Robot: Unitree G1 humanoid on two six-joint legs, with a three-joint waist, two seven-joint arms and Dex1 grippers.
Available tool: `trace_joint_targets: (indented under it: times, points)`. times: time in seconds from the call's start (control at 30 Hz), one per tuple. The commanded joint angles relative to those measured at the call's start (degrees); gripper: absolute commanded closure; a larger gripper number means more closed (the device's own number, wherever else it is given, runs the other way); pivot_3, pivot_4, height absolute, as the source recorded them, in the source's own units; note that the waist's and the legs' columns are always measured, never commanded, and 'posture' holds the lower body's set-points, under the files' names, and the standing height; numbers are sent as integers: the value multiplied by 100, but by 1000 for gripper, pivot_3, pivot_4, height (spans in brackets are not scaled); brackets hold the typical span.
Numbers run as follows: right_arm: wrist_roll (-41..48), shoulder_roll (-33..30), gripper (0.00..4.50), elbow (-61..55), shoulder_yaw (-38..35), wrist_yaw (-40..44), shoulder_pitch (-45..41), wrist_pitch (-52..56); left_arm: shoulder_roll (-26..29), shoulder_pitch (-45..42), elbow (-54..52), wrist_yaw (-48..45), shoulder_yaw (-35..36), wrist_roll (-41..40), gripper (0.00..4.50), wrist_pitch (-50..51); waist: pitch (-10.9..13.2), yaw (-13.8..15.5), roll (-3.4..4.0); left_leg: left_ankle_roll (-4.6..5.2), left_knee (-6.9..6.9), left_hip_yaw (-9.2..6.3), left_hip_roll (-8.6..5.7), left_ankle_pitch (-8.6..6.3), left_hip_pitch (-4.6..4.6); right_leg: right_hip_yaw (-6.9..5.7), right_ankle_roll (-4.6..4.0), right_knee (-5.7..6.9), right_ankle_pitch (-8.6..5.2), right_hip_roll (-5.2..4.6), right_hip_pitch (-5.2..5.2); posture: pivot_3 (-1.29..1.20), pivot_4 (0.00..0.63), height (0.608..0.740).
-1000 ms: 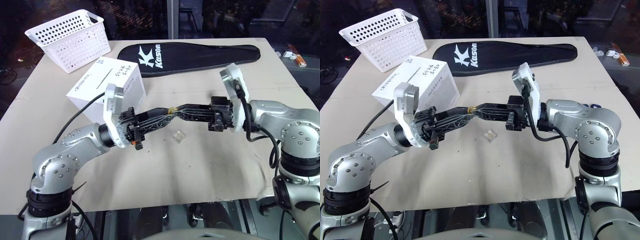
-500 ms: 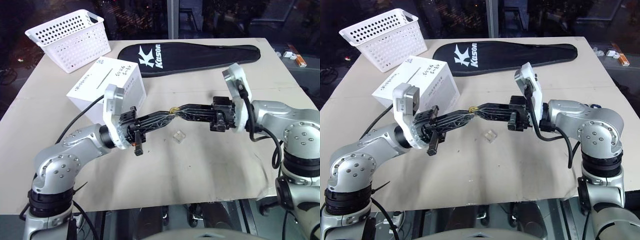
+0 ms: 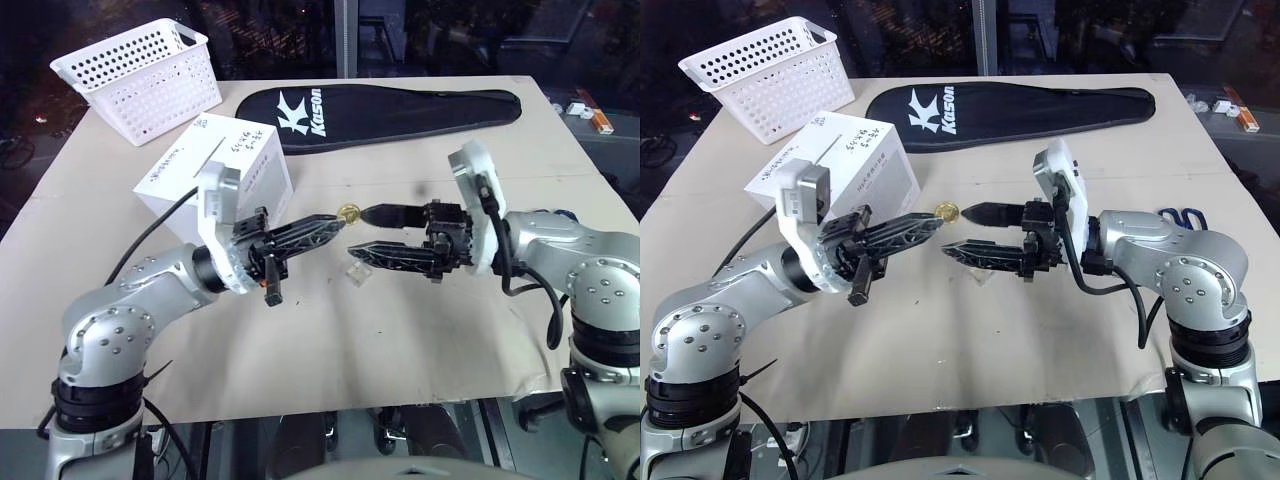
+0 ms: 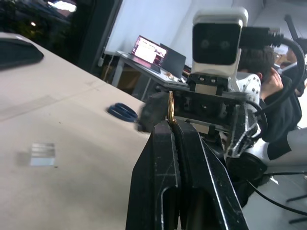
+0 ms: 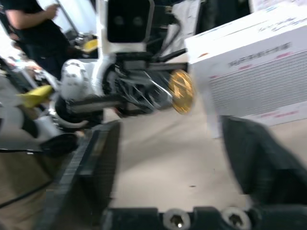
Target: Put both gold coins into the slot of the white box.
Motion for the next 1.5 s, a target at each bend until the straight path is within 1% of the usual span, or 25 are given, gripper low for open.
trace_joint_targets:
  times: [0.03, 0.13, 0.2, 0.3, 0.4, 0.43, 0.47, 0.53, 0.6, 0.67, 0.7, 0.8, 0.87, 1.03, 1.17, 1.3, 1.5]
  points:
    - [-551, -238, 20, -369, -94, 87, 37, -633, 146, -35, -151, 421, 456, -329, 4500, -79, 1, 4, -1, 0, 0, -1, 0, 0, 0, 0, 0, 0, 0, 0, 0, 0, 150, 738]
    - [-981, -511, 20, -446, -121, 208, 51, -1018, 315, -185, -36, 1105, 888, -539, 4500, -133, 2, 3, -1, -1, -1, 0, 0, 0, 0, 1, 0, 0, 0, 0, -1, 0, 150, 738]
    - [-1190, -612, 20, -438, -125, 203, -19, -1200, 562, -238, 59, 1470, 1114, -522, 4500, -58, 2, 1, -2, -1, -1, -1, 0, 0, 0, 0, 0, 0, 0, 0, -1, 0, 150, 738]
    - [-1343, -642, 20, -430, -116, 227, -174, -1399, 1117, -421, 478, 2107, 1473, -455, 4500, 156, 6, -1, -6, -1, -1, -1, 0, 0, 1, 1, 0, 2, 0, 1, -1, 0, 150, 738]
    - [-1510, -481, 20, -286, 21, 309, -407, -1658, 1921, -762, 1336, 2020, 1609, -635, 4500, 670, 8, -7, -5, -1, -4, -2, 1, 1, 1, -1, 0, 1, 0, 2, -4, 0, 150, 738]
    - [-1500, -435, 20, -218, 28, 384, -479, -1717, 2204, -928, 1633, 2042, 1551, -684, 4500, 927, 11, -5, -11, -1, -6, -1, 1, 0, 3, -1, 0, 0, -1, 2, -4, 0, 150, 738]
    - [-1522, -369, 20, -143, 90, 415, -588, -1729, 2469, -1065, 1886, 1926, 1451, -553, 4500, 1107, 15, -5, -16, -1, -4, -2, 1, 0, 1, -3, 0, 0, -1, 2, -4, 0, 150, 738]
    - [-1576, -299, 20, 33, 192, 536, -815, -1746, 2828, -1499, 2346, 1612, 1168, -303, 4500, 1309, 17, 1, -15, -1, -6, -2, 0, 0, 0, -4, 0, -3, -1, 2, -5, 0, 150, 738]
    - [-1623, -290, 20, 189, 246, 622, -992, -1718, 3122, -1888, 2644, 1503, 671, 354, 4500, 1353, 17, 19, -14, -2, -5, 0, -2, 0, -2, -5, 0, -5, -1, 0, -5, 0, 150, 738]
    - [-1597, -396, 20, 299, 230, 749, -1052, -1616, 3319, -2129, 2598, 1191, 247, 799, 4500, 1412, 18, 37, -14, -2, -8, 0, -9, 0, -4, -7, 0, -10, -1, -5, -5, 0, 150, 738]
    - [-1616, -386, 20, 352, 277, 762, -1108, -1577, 3376, -2213, 2655, 991, 119, 963, 4500, 1405, 17, 48, -15, -2, -13, 1, -11, 0, -4, -6, 0, -15, -1, -9, -5, 0, 150, 738]
    - [-1685, -511, 20, 453, 278, 999, -1062, -1668, 3397, -2560, 2811, 883, -301, 1447, 4500, 1592, 19, 54, -16, -2, -16, 0, -15, 0, -10, -6, -1, -19, -1, -13, -7, 0, 150, 738]
    - [-1851, -550, 20, 485, 317, 1047, -1022, -1778, 3334, -2753, 2911, 841, -494, 1708, 4500, 1706, 20, 54, -17, -2, -17, 0, -15, 1, -10, -5, -1, -21, -1, -12, -7, 0, 150, 738]
    - [-1894, -456, 20, 440, 314, 1044, -974, -1811, 3111, -3170, 3080, 687, -851, 2257, 4500, 1938, 20, 19, -18, -3, -16, 1, -15, 1, -8, -4, -1, -18, -1, -11, -7, 0, 150, 738]
    - [-1907, -457, 20, 358, 315, 1009, -890, -1809, 2975, -3232, 3068, 564, -920, 2500, 4500, 2234, 20, 2, -18, -2, -13, 2, -15, 1, -9, -3, 0, -17, -1, -12, -7, 0, 150, 738]
    - [-1885, -491, 20, 320, 293, 1002, -828, -1786, 2881, -3249, 3048, 665, -800, 2653, 4500, 2630, 20, -12, -18, -2, -12, 2, -15, 2, -8, -2, 0, -13, -1, -12, -7, 0, 150, 738]
    - [-1929, -498, 20, 354, 328, 1023, -807, -1818, 2733, -3278, 3010, 849, -688, 2994, 4500, 2811, 20, -35, -18, -3, -9, 2, -14, 2, 1, 3, 0, 2, -1, -12, -7, 0, 150, 738]
